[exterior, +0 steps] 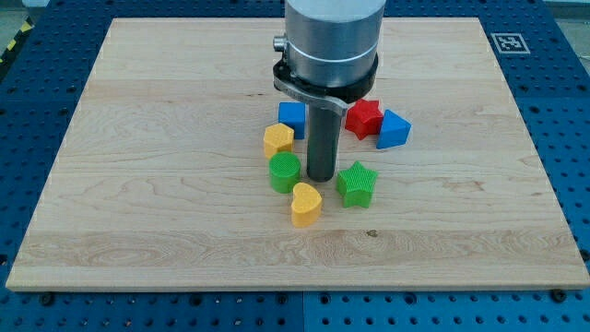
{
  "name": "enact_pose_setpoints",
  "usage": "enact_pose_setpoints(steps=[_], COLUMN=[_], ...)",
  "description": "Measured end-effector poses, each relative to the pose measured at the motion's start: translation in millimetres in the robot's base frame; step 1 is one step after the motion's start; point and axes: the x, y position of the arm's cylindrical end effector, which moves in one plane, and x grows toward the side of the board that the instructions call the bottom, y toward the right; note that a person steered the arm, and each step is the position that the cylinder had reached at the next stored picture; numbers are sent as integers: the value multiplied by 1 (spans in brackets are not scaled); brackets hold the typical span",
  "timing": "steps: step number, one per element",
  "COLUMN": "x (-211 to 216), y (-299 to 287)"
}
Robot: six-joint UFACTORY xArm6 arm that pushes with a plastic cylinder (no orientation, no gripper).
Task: Push the yellow hexagon above the green circle
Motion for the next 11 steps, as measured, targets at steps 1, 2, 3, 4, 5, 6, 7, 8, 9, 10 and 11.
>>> enact_pose_setpoints(steps=[1, 2, 3, 4, 5, 6, 7, 8, 9, 10, 11], x=[0, 0, 0, -2, -5, -19, -31, -35, -42, -46, -46], y=[-26, -66, -69, -40, -20, -20, -20, -21, -23, -25, -29])
